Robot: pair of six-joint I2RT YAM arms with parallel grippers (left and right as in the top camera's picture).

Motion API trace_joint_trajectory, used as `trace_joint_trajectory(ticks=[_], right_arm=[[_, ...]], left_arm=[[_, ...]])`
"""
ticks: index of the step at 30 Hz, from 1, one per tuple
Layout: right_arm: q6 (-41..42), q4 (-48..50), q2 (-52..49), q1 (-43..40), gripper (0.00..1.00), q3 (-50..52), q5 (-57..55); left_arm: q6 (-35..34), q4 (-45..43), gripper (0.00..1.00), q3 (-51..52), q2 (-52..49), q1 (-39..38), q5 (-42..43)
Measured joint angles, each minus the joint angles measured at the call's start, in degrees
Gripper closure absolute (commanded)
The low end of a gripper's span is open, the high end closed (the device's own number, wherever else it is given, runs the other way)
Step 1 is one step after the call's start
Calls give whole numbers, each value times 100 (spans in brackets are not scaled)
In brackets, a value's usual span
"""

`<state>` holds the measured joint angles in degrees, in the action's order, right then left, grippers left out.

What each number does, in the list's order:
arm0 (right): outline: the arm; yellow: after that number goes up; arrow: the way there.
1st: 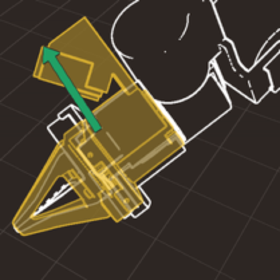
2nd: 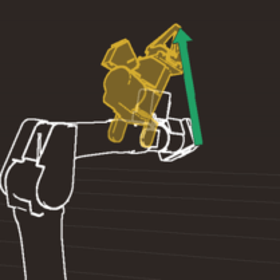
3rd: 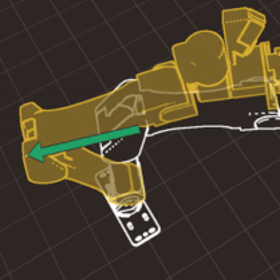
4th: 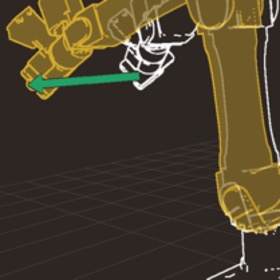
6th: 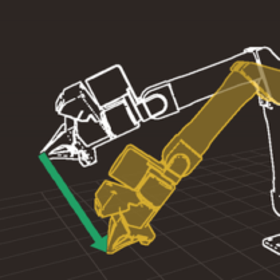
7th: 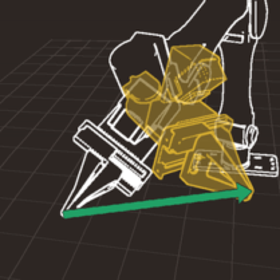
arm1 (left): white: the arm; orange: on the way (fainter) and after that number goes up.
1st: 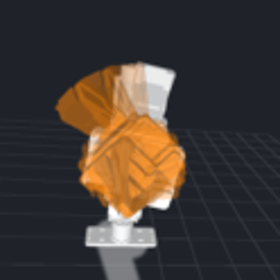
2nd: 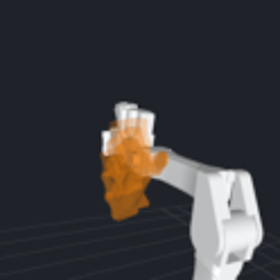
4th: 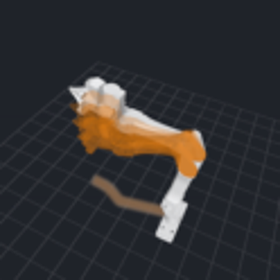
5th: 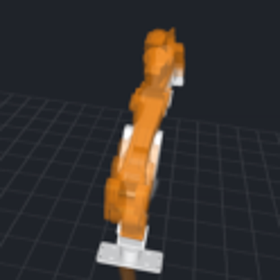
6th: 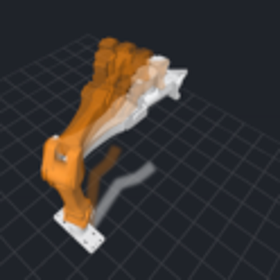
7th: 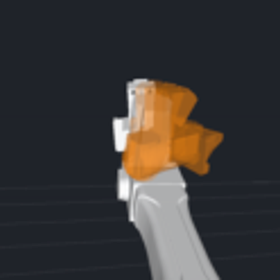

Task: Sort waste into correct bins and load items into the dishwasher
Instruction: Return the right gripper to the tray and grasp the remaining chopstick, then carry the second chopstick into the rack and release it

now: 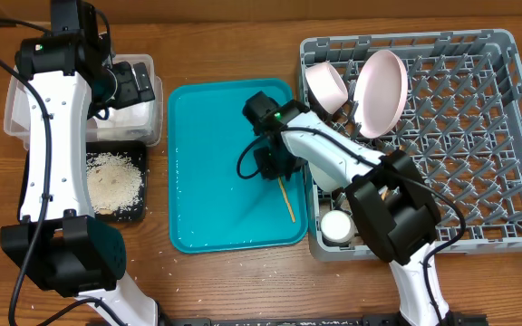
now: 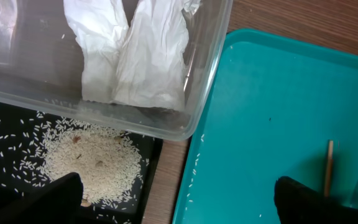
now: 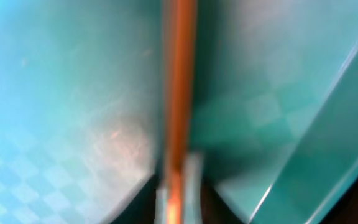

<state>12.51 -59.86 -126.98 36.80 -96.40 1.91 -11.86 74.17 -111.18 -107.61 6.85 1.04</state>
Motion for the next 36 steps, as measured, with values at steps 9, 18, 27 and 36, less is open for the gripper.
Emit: trace_joint_trajectory(ticks=[9, 18, 27, 36], right_arm=[[-37, -326, -131, 4, 96, -299, -48], [-55, -1921, -164, 4, 96, -2273, -87], [400, -3025, 483, 4, 96, -3309, -531], [1143, -3713, 1464, -11, 96, -3316, -1196]], left_arm=[[0, 0, 0, 0, 0, 0, 0], [0, -2, 0, 0, 0, 0, 0], [0, 0, 0, 0, 0, 0, 0], [0, -2, 0, 0, 0, 0, 0]])
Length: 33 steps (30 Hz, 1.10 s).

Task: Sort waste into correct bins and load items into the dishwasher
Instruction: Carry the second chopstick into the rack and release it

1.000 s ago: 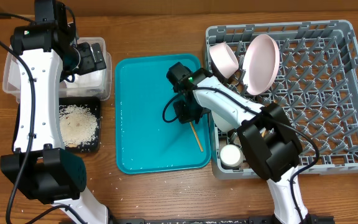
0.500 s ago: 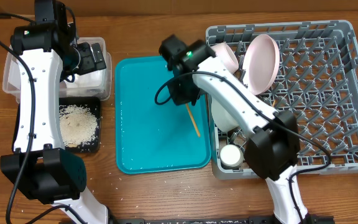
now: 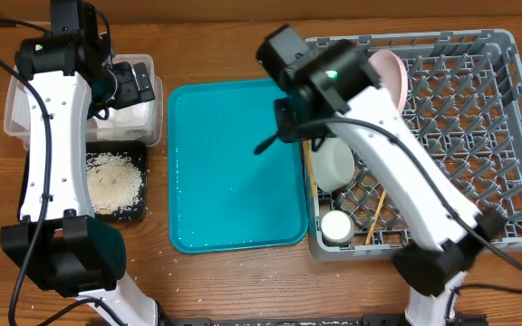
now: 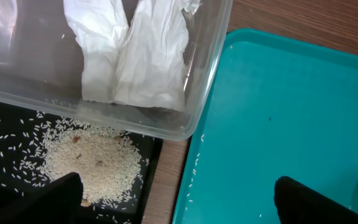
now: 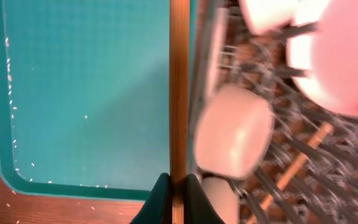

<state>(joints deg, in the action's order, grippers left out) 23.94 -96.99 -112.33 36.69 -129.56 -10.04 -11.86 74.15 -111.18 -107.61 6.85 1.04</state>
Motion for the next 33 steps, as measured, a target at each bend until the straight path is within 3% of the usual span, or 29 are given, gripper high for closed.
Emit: trace_joint_trajectory(ticks=[6, 16, 22, 33], right_arm=[[308, -13, 866, -361, 96, -9, -153], [455, -13, 1517, -1790, 96, 170, 151], [739, 9, 1574, -2293, 96, 1290, 273], [994, 702, 1567, -2435, 96, 3370, 273]], left_arm=[[0, 0, 0, 0, 0, 0, 0], [0, 2, 0, 0, 0, 0, 0], [0, 0, 0, 0, 0, 0, 0], [0, 0, 0, 0, 0, 0, 0]])
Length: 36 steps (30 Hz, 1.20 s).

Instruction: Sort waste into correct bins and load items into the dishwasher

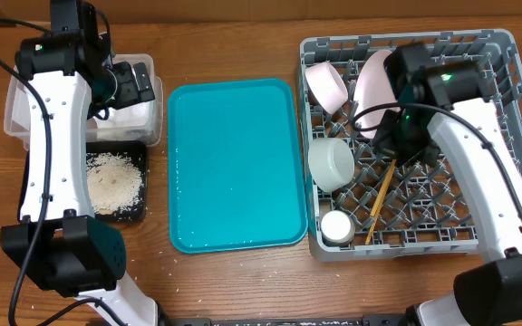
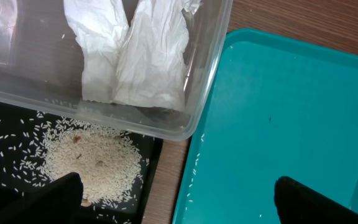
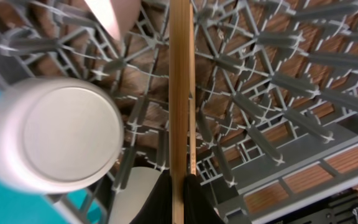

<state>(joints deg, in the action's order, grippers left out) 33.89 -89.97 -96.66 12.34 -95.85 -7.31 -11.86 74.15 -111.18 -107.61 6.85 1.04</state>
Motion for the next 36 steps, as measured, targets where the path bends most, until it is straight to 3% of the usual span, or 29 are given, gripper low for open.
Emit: trace_joint_trajectory(ticks=[4, 6, 9, 21, 30, 32, 33, 34, 36], right_arm=[[-2, 387, -4, -42, 90, 525, -13], [-22, 452, -4, -50, 73, 671, -31], [-22, 507, -4, -63, 62, 839, -92], [-109, 494, -4, -66, 66, 835, -214], [-763, 293, 715, 439, 58, -201, -256], [-890, 293, 1099, 675, 48, -424, -260], [-918, 299, 1346, 793, 32, -535, -258], [-979, 295, 1519, 859, 0, -610, -262], [-1021, 295, 1978, 946, 0, -739, -264]], left_arm=[[0, 0, 0, 0, 0, 0, 0], [0, 0, 0, 0, 0, 0, -2], [0, 2, 0, 0, 0, 0, 0], [0, 0, 0, 0, 0, 0, 0], [0, 0, 0, 0, 0, 0, 0], [0, 0, 0, 0, 0, 0, 0], [0, 0, 0, 0, 0, 0, 0], [0, 2, 0, 0, 0, 0, 0], [0, 0, 0, 0, 0, 0, 0]])
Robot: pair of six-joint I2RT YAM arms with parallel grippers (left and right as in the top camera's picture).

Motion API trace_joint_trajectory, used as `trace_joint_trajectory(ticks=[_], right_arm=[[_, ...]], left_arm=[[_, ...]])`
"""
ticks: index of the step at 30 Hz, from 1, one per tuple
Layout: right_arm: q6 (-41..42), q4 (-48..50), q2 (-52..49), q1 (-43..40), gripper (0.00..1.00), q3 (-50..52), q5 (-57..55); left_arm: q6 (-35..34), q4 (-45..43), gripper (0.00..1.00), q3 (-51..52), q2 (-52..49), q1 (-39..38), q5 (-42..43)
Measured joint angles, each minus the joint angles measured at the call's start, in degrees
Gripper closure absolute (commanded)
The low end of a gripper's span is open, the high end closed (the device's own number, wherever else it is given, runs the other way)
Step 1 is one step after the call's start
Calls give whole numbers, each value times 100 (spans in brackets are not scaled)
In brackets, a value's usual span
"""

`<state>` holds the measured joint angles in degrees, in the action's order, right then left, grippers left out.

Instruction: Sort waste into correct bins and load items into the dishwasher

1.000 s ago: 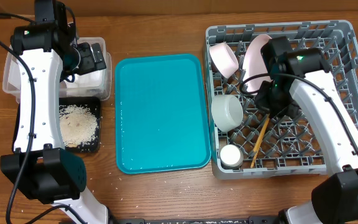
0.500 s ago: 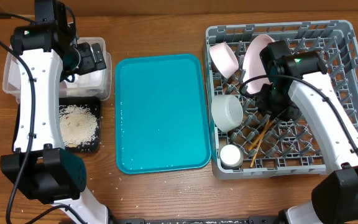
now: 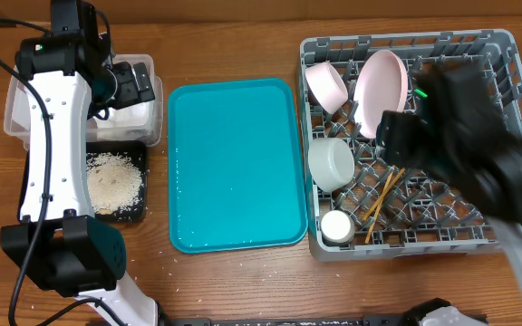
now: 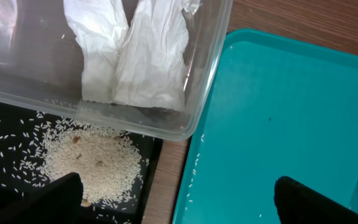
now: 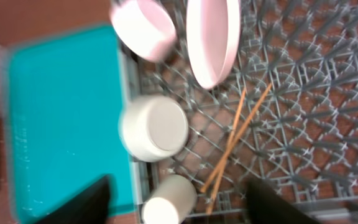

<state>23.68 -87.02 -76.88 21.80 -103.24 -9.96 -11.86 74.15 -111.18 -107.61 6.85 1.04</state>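
Two wooden chopsticks (image 5: 238,134) lie crossed on the grid of the grey dishwasher rack (image 5: 316,93), between the white cup and the rack's middle; the overhead view shows the chopsticks (image 3: 383,195) too. My right gripper (image 5: 176,205) hangs open and empty high above the rack, and its arm (image 3: 460,127) is a blur overhead. My left gripper (image 4: 173,202) is open and empty, held over the edge between the clear bin (image 4: 210,68) and the teal tray (image 4: 278,124).
The rack holds a pink bowl (image 3: 326,83), a pink plate (image 3: 381,80), a white cup (image 3: 332,163) and a small white cup (image 3: 336,226). White tissue (image 4: 135,56) lies in the clear bin. A black tray (image 3: 140,214) holds rice. Stray grains dot the teal tray (image 3: 234,163).
My right gripper was shut on a chopstick low over the rack; now it is open and high above, and that chopstick lies in the rack beside the other one. The left arm is unchanged.
My right gripper was down on the teal tray at a chopstick. Then it held the chopstick above the tray's right edge. Then it held it over the rack beside another chopstick. Now both chopsticks lie in the rack and the gripper is open above.
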Motion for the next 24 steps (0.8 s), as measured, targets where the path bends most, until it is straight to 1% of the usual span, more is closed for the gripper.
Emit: trace_joint_trajectory(ticks=[6, 9, 13, 16, 19, 22, 24], right_arm=[[-44, -7, 1403, 11, 0, -57, 4], [-44, -79, 1871, 9, 0, -81, 39], [-4, -424, 2299, 9, 0, -92, 186], [352, -693, 2511, 9, 0, -83, 28], [789, -754, 2682, 9, 0, 120, -376], [988, -407, 2736, -9, 0, 573, -748], [931, 315, 2780, -129, 0, 1095, -894]], left_arm=[[0, 0, 0, 0, 0, 0, 0], [0, 0, 0, 0, 0, 0, 0], [0, 0, 0, 0, 0, 0, -2], [0, 0, 0, 0, 0, 0, 0], [0, -2, 0, 0, 0, 0, 0], [0, 2, 0, 0, 0, 0, 2], [0, -2, 0, 0, 0, 0, 0]])
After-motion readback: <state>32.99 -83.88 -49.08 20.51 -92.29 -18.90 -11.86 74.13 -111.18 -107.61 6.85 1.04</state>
